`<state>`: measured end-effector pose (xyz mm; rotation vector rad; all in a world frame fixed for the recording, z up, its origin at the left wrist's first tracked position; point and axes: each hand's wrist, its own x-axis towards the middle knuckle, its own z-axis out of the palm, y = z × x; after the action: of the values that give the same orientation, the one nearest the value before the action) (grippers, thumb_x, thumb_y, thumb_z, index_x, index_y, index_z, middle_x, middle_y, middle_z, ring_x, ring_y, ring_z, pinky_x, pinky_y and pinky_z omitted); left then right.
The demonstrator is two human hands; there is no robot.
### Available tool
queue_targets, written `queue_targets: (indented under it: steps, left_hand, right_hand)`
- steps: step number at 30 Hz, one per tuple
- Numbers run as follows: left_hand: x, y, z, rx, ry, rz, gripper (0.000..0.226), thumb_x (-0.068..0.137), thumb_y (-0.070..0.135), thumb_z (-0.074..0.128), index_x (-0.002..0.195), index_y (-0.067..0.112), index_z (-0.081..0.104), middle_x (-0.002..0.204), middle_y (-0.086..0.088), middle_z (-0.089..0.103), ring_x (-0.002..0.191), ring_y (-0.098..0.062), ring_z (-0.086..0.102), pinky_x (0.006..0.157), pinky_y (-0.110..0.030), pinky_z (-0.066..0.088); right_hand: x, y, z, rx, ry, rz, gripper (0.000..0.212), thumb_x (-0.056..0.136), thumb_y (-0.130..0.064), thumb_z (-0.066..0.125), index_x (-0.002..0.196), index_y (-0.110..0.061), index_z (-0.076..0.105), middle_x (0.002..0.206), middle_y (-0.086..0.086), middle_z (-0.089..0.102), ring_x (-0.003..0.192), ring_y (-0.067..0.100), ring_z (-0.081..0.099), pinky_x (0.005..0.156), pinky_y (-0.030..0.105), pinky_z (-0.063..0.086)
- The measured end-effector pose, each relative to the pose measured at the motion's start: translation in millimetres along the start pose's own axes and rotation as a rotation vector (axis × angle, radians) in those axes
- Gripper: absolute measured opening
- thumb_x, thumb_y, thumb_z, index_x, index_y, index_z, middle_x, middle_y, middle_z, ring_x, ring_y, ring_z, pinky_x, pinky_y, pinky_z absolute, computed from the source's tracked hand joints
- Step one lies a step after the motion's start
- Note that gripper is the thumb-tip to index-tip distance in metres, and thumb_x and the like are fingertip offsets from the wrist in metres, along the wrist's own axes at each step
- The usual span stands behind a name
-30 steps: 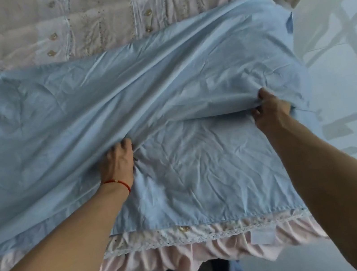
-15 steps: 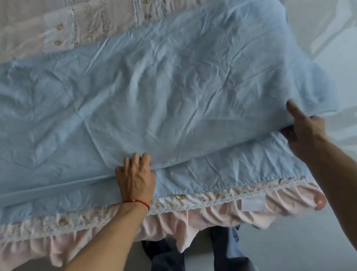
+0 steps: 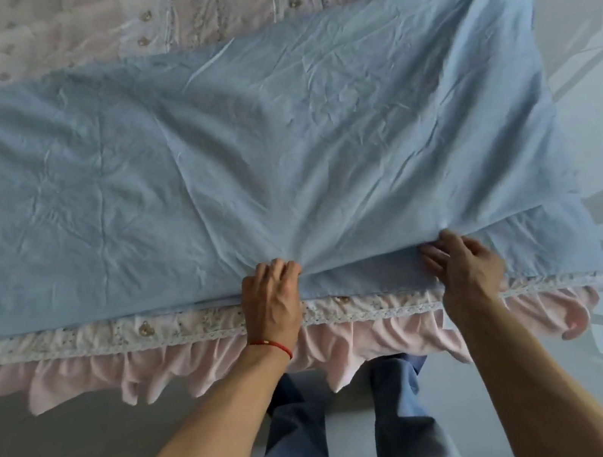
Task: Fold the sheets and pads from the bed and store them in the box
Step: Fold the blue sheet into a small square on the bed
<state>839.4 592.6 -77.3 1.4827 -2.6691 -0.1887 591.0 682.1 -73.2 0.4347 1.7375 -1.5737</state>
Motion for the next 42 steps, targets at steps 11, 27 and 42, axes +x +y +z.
queue_targets:
  steps: [11,27,42]
  left_hand:
    - [-8,-32,-12,0.039,-0.059,0.123,0.025,0.071,-0.004,0.067,0.085,0.015,0.061,0.082,-0.006,0.056,0.079,-0.03,0.055,0.065,-0.04,0.041]
    - [-9,11,-2,-0.01,-0.262,0.038,0.033,0.07,0.01,0.07,0.099,0.021,0.061,0.096,-0.003,0.052,0.087,-0.025,0.053,0.073,-0.044,0.049]
    - [117,262,62,0.005,-0.23,0.555,0.051,0.076,0.02,0.075,0.126,0.012,0.063,0.109,-0.015,0.062,0.085,-0.033,0.063,0.063,-0.039,0.051]
  right_hand:
    - [-29,38,16,-0.19,-0.054,-0.026,0.016,0.093,-0.008,0.072,0.09,0.006,0.065,0.089,0.023,0.07,0.064,0.025,0.074,0.06,0.029,0.063]
    - [2,-4,-6,-0.105,-0.107,0.182,0.015,0.095,-0.012,0.071,0.099,0.001,0.064,0.091,0.017,0.074,0.082,0.031,0.076,0.074,0.036,0.065]
    - [169,-139,-91,0.509,0.03,0.279,0.016,0.099,-0.015,0.063,0.107,-0.001,0.064,0.092,0.008,0.074,0.067,0.021,0.076,0.062,0.032,0.063]
